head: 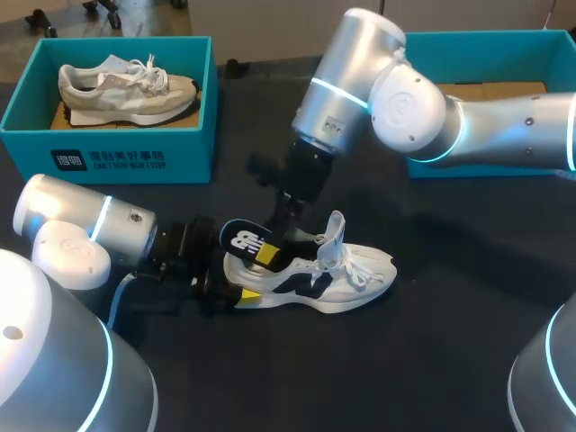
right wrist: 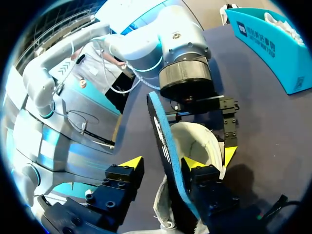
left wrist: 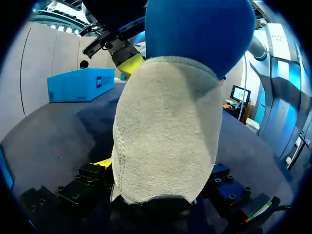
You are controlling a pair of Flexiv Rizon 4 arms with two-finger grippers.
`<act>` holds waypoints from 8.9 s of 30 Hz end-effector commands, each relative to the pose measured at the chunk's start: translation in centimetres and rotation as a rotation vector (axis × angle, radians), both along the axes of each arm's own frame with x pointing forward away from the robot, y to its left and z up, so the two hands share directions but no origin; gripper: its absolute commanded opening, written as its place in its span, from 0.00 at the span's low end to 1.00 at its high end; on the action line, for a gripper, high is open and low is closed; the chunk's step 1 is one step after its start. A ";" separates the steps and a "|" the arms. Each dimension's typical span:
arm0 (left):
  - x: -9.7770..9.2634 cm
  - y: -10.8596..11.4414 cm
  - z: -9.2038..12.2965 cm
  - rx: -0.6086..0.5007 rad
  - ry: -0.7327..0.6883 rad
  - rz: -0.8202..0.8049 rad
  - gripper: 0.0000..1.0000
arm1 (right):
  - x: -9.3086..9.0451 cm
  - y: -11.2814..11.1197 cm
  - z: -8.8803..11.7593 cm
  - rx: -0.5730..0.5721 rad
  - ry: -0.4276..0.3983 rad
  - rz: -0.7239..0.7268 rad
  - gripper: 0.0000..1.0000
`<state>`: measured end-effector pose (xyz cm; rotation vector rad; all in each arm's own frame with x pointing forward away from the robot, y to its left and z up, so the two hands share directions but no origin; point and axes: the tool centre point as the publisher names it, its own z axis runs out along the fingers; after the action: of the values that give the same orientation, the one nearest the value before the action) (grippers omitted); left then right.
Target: Take the shoe out of the shoebox, open the shoe tongue, remove and reinsert the insole, then place the shoe into the shoebox
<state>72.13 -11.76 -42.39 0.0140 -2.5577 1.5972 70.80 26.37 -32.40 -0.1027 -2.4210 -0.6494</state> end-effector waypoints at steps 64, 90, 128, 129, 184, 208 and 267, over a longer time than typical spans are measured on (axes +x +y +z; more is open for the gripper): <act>0.0 0.0 -0.1 0.004 0.001 -0.002 0.00 | 5.0 3.5 7.0 0.464 -0.401 -0.197 0.00; 0.0 0.0 -0.1 0.004 0.001 -0.002 0.00 | 5.7 3.5 7.9 0.568 -0.454 -0.237 0.00; 0.0 0.0 -0.1 0.004 0.001 -0.002 0.00 | 8.7 3.8 26.6 0.783 -0.118 -0.428 0.00; 0.0 0.0 -0.1 0.004 0.001 -0.002 0.00 | 8.6 3.5 27.0 0.761 -0.114 -0.424 0.00; 0.0 0.0 -0.1 0.004 0.001 -0.002 0.00 | 4.5 -11.3 39.8 0.635 -0.024 -0.771 0.00; 0.0 0.0 -0.1 0.004 0.001 -0.002 0.00 | -3.3 -9.9 43.0 0.693 0.066 -0.919 0.00; -1.1 0.4 1.3 0.026 -0.026 -0.016 1.00 | -9.2 -9.3 40.0 0.705 0.133 -0.920 0.00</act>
<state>71.70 -11.76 -41.88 -0.0296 -2.5766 1.5760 61.46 16.64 7.63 -0.9437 -1.7879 -1.7764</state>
